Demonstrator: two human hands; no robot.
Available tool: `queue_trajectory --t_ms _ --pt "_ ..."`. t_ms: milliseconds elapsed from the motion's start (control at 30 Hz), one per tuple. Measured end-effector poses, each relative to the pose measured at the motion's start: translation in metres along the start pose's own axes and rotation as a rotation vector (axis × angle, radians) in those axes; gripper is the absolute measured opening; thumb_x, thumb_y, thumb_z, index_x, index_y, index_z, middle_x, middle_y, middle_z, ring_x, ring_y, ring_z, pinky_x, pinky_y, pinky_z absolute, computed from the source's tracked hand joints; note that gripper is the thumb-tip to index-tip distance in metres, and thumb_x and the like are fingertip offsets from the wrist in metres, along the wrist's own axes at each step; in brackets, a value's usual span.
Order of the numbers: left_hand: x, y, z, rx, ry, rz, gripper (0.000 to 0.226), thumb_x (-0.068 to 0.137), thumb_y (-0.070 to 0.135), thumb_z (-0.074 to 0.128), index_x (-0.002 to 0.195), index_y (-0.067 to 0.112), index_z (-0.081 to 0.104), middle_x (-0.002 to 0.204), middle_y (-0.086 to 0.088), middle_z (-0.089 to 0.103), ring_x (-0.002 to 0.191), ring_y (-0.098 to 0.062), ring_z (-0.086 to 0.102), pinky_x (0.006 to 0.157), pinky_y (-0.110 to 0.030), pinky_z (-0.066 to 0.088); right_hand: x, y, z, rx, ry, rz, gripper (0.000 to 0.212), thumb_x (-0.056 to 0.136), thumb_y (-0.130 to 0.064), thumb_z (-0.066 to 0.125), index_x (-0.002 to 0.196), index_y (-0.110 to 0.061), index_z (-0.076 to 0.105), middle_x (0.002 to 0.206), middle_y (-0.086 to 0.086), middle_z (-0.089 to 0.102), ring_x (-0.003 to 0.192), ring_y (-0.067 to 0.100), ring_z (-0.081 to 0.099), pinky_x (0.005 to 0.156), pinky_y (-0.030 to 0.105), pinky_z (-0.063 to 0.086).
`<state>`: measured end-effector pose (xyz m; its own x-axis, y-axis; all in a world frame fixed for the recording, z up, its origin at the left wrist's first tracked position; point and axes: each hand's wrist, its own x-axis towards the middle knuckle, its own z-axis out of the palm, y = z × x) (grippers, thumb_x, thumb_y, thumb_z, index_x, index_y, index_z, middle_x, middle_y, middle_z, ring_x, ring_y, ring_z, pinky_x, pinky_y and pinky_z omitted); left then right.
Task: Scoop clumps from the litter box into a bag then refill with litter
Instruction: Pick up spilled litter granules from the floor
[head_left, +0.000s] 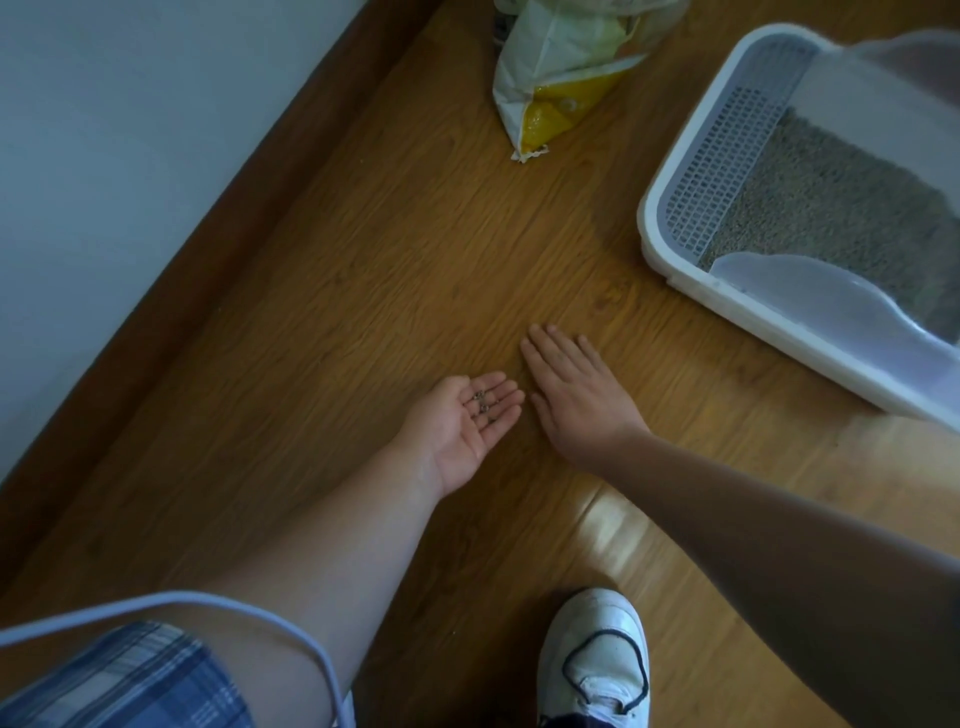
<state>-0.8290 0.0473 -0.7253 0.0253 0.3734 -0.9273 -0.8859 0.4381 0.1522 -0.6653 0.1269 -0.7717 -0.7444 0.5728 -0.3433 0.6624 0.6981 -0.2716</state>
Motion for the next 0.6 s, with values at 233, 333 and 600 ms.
queue_trajectory --t_ms 233,333,600 --pt "-0.004 -0.002 -0.002 0.006 0.002 -0.011 0.038 0.107 0.021 0.036 0.124 -0.005 0.059 0.122 -0.022 0.066 0.115 -0.032 0.064 0.106 -0.044 0.048 -0.016 0.015 0.009 0.115 0.169 -0.077 0.045 0.098 -0.019 0.052 0.142 -0.012 0.053 0.148 0.006 0.051 0.139 0.025 0.044 0.115 0.042 0.037" --pt "-0.005 -0.002 0.0 0.006 -0.002 -0.007 0.038 0.107 0.02 0.035 0.124 -0.005 0.058 0.124 -0.023 0.065 0.117 -0.032 0.063 0.107 -0.044 0.047 -0.007 0.018 0.006 0.202 0.317 -0.087 0.027 0.093 -0.009 0.064 0.12 -0.008 0.07 0.122 0.007 0.066 0.113 0.025 0.057 0.097 0.035 0.05" --pt "-0.01 0.0 0.0 0.003 -0.021 -0.007 0.038 0.107 0.021 0.036 0.123 -0.005 0.059 0.123 -0.023 0.066 0.116 -0.032 0.064 0.106 -0.044 0.048 0.003 0.02 0.003 0.154 0.361 -0.153 0.007 0.089 -0.004 0.066 0.085 -0.008 0.064 0.088 0.006 0.059 0.081 0.023 0.05 0.074 0.03 0.044"
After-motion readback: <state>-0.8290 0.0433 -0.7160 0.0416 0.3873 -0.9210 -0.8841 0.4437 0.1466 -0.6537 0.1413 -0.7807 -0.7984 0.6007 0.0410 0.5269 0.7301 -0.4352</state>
